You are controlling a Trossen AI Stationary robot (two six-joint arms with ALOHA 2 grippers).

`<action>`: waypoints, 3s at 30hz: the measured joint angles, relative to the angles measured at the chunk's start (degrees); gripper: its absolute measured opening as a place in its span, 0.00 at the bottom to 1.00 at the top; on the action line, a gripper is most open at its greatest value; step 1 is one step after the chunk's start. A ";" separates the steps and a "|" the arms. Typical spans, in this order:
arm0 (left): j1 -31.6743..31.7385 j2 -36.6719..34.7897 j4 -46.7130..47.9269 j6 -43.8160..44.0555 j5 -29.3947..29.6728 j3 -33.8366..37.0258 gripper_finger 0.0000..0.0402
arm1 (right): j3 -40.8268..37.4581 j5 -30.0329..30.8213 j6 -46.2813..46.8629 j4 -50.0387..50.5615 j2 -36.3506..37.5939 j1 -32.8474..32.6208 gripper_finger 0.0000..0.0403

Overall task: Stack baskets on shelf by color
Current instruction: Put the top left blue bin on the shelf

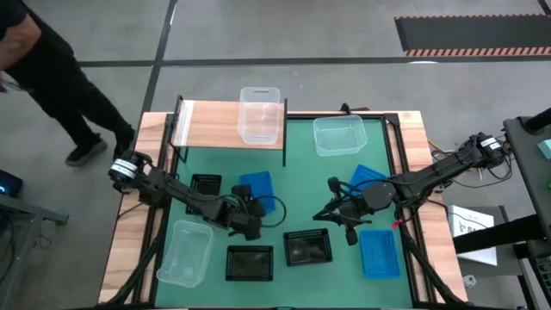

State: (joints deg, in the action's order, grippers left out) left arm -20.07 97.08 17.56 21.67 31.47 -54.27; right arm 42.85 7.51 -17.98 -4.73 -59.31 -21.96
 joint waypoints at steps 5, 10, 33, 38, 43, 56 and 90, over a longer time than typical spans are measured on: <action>0.21 0.00 -1.59 -0.02 -0.63 1.97 0.38 | 0.00 0.00 0.00 0.09 0.00 0.00 0.02; 0.20 0.00 -1.65 -0.08 -3.40 2.13 0.17 | 0.00 0.00 0.00 0.09 0.00 0.00 0.02; -11.47 -21.21 5.10 -19.28 -7.18 -11.98 0.00 | 0.00 0.00 0.72 0.44 0.00 -0.01 0.02; -11.01 -27.11 5.69 -31.59 -3.78 -13.83 0.00 | 0.01 0.00 1.03 0.51 0.00 -0.01 0.02; -6.17 -34.17 10.58 -40.26 -0.54 -13.73 0.00 | 0.00 0.00 1.53 0.66 0.00 -0.01 0.02; 24.72 -43.78 30.57 -40.26 -2.52 -13.59 0.00 | 0.00 0.00 1.48 1.11 0.00 -0.01 0.02; 60.21 -26.33 38.81 -61.11 -32.86 -12.82 0.00 | 0.00 0.00 2.38 1.53 0.00 0.00 0.02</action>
State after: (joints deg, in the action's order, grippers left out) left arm 40.14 70.75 56.37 -39.44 -1.39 -67.09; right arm 42.85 7.51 -15.59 -3.20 -59.31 -21.96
